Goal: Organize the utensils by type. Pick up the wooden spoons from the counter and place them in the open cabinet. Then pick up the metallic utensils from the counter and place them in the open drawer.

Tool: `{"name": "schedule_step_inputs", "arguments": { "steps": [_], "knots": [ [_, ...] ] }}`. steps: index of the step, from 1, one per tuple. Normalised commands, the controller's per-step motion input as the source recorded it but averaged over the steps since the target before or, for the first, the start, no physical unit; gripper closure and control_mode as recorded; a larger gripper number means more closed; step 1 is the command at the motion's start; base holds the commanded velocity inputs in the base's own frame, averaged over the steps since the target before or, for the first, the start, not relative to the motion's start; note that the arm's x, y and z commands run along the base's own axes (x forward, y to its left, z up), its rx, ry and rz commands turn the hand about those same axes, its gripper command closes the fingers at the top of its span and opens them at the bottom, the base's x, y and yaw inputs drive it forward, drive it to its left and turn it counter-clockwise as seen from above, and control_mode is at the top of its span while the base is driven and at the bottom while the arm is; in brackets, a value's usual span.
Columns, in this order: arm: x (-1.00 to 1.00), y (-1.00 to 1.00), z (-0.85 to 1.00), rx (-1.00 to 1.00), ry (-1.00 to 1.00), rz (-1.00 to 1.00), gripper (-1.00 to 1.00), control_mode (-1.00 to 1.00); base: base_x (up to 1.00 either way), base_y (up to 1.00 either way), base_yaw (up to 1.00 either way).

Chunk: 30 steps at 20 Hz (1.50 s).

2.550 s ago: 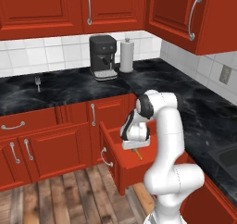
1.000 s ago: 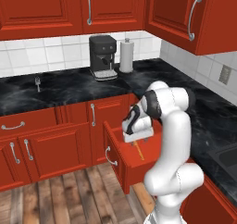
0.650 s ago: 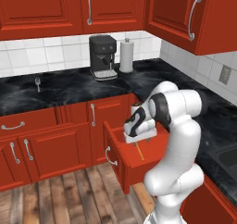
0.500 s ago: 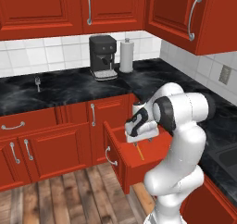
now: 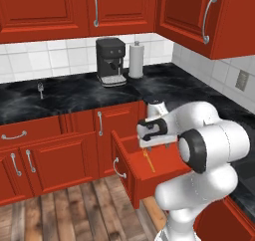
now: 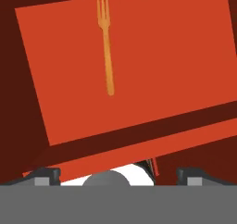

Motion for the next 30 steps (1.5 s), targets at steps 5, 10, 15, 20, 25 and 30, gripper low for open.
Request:
{"name": "schedule_step_inputs", "arguments": {
  "steps": [5, 10, 15, 20, 25, 30],
  "knots": [
    [-0.33, 0.0, 0.63, 0.0, -0.08, 0.0, -1.0, -1.0, 0.0, 0.0, 0.0],
    [-0.39, 0.0, 0.53, 0.0, -0.11, 0.0, -1.0, -1.0, 0.0, 0.0, 0.0],
    [-0.46, 0.0, 0.45, 0.0, -0.03, -0.01, -1.0, -1.0, 0.0, 0.0, 0.0],
    [-0.45, 0.0, 0.46, 0.0, 0.0, -0.06, -1.0, -1.0, 0.0, 0.0, 0.0],
    [-0.37, 0.0, 0.28, 0.0, 0.0, -0.05, -1.0, -1.0, 0.0, 0.0, 0.0],
    [-0.03, 0.0, 0.0, 0.0, 0.0, 0.0, -1.0, -1.0, 0.0, 0.0, 0.0]
  ]
}}
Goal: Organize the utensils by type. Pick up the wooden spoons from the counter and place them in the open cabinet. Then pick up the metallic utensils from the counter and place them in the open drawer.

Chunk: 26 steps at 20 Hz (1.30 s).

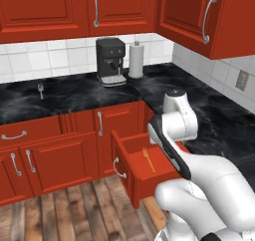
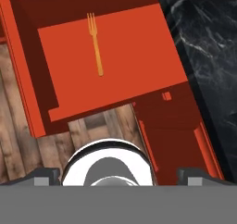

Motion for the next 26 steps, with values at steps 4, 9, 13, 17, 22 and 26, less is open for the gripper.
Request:
{"name": "schedule_step_inputs", "arguments": {
  "steps": [4, 9, 13, 17, 22, 26],
  "knots": [
    [0.0, 0.0, 0.0, 0.0, 0.0, 0.0, -1.0, -1.0, 0.0, 0.0, 0.0],
    [-0.5, 0.0, 0.0, 0.0, -0.05, 0.0, -1.0, -1.0, 0.0, 0.0, 0.0],
    [-0.21, 0.0, 0.0, 0.0, -0.02, 0.0, -1.0, 1.0, -0.64, 0.07, 0.03],
    [0.0, 0.0, 0.0, 0.0, 0.0, 0.0, -1.0, 1.0, -0.57, 0.54, 0.13],
    [0.0, 0.0, 0.0, 0.0, 0.0, 0.0, -1.0, 1.0, -0.23, 0.84, 0.05],
    [0.0, 0.0, 0.0, 0.0, 0.0, 0.0, -1.0, 1.0, 0.08, 0.87, 0.06]
  ]
}}
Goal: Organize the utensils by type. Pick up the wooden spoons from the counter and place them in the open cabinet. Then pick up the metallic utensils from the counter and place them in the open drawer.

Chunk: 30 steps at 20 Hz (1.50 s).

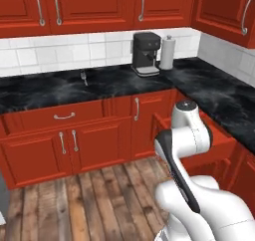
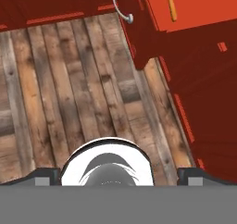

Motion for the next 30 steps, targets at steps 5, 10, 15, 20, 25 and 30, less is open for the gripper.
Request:
{"name": "schedule_step_inputs", "arguments": {
  "steps": [5, 10, 15, 20, 25, 30],
  "knots": [
    [0.0, 0.0, 0.0, 0.0, 0.0, 0.0, -1.0, 1.0, 0.5, 0.73, 0.04],
    [0.0, 0.0, 0.0, 0.0, 0.0, 0.0, -1.0, 1.0, 0.82, 0.65, 0.0],
    [0.0, 0.0, 0.0, 0.0, 0.0, 0.0, -1.0, 1.0, 0.97, 0.42, 0.0],
    [0.0, 0.0, 0.0, 0.0, 0.0, 0.0, -1.0, 1.0, 0.92, 0.43, 0.0],
    [0.0, 0.0, 0.0, 0.0, 0.0, 0.0, -1.0, 1.0, 0.93, 0.18, 0.0],
    [0.0, 0.0, 0.0, 0.0, 0.0, 0.0, -1.0, 1.0, 0.73, 0.15, 0.0]
  ]
}}
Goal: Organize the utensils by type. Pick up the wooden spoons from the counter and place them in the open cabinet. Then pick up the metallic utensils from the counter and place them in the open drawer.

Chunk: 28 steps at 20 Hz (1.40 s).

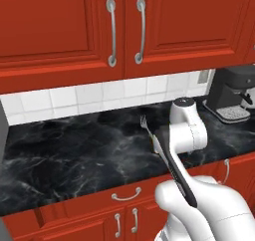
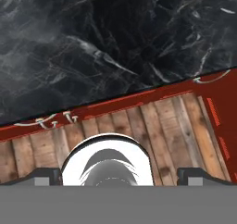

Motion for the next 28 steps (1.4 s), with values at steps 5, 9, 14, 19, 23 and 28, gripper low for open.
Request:
{"name": "schedule_step_inputs", "arguments": {
  "steps": [5, 9, 14, 19, 23, 28],
  "knots": [
    [0.0, 0.0, 0.0, 0.0, 0.0, 0.0, -1.0, 1.0, 0.38, 0.01, 0.0],
    [0.0, 0.0, 0.0, 0.0, 0.0, 0.0, -1.0, 1.0, 0.16, 0.0, 0.0],
    [0.0, 0.0, 0.0, 0.0, 0.0, 0.0, -1.0, 1.0, 0.26, 0.0, 0.01],
    [0.07, 0.0, 0.0, 0.0, -0.01, 0.01, -1.0, -1.0, 0.0, 0.01, 0.0],
    [0.34, -0.01, -0.08, 0.0, -0.09, 0.02, -1.0, -1.0, 0.0, 0.0, 0.0],
    [0.49, -0.13, -0.15, 0.0, -0.1, 0.12, -1.0, -1.0, 0.0, 0.0, 0.0]
  ]
}}
